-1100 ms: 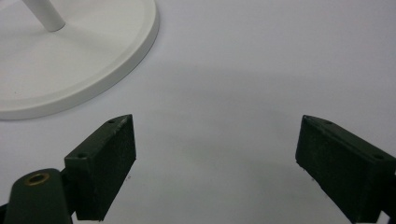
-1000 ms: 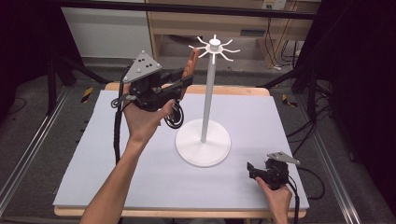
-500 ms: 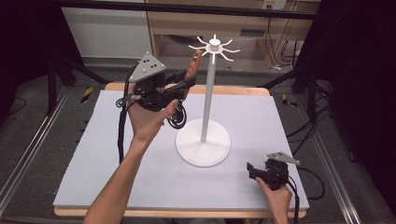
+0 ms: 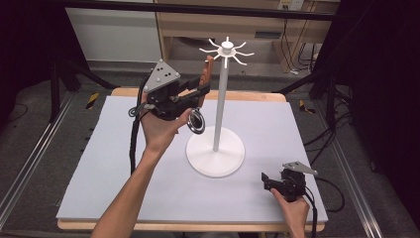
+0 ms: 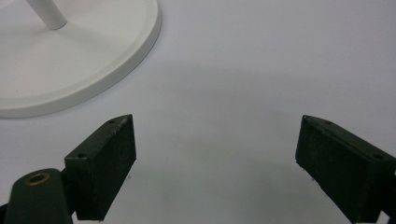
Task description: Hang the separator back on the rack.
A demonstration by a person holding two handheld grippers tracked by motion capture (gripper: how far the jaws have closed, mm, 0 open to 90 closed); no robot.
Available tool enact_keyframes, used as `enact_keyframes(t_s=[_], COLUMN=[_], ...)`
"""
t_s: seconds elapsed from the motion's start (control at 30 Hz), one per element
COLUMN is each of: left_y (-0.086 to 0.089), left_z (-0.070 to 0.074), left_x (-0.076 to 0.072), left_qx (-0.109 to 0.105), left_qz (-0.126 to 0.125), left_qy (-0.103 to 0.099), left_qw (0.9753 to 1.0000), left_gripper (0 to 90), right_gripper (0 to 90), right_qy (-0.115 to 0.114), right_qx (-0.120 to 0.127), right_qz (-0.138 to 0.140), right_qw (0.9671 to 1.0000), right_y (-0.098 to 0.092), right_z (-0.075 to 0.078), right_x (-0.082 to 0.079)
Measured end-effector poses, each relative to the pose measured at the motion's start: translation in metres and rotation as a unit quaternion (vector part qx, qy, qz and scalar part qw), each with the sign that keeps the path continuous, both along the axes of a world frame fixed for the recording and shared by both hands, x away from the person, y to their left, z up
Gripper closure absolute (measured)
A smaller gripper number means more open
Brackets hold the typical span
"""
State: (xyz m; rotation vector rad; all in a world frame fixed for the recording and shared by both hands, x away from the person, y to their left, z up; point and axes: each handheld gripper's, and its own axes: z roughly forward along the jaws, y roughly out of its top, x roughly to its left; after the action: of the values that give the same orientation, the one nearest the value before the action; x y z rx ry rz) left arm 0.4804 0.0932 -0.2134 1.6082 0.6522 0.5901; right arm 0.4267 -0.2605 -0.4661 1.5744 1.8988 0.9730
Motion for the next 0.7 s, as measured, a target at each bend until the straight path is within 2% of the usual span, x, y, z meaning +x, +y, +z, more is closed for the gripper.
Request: enact_keyframes(t_s=[0.4, 0.53, 0.7], left_y=[-0.0048, -0.0071, -0.0073], left_z=[-0.0038, -0.0037, -0.0047], left_x=[0.0044, 0.0058, 0.0082], left_qx=[0.004, 0.012, 0.01], left_qz=[0.003, 0.008, 0.009], left_qy=[-0.014, -0.019, -0.014], left_qw=[0.9999, 0.9997, 0.9998], left_gripper=[66.6, 66.5, 64.7], right_gripper=[12.7, 12.7, 12.7], right_qy=[0.0, 0.003, 0.002], right_qx=[-0.002, -0.002, -0.003], right_qz=[0.002, 0.002, 0.003], right_qw=[1.0, 1.0, 1.0], right_y=[0.0009, 0.002, 0.0027], right_z=[-0.0006, -0.0009, -0.0007], right_x=[0.0003, 0.0005, 0.0005])
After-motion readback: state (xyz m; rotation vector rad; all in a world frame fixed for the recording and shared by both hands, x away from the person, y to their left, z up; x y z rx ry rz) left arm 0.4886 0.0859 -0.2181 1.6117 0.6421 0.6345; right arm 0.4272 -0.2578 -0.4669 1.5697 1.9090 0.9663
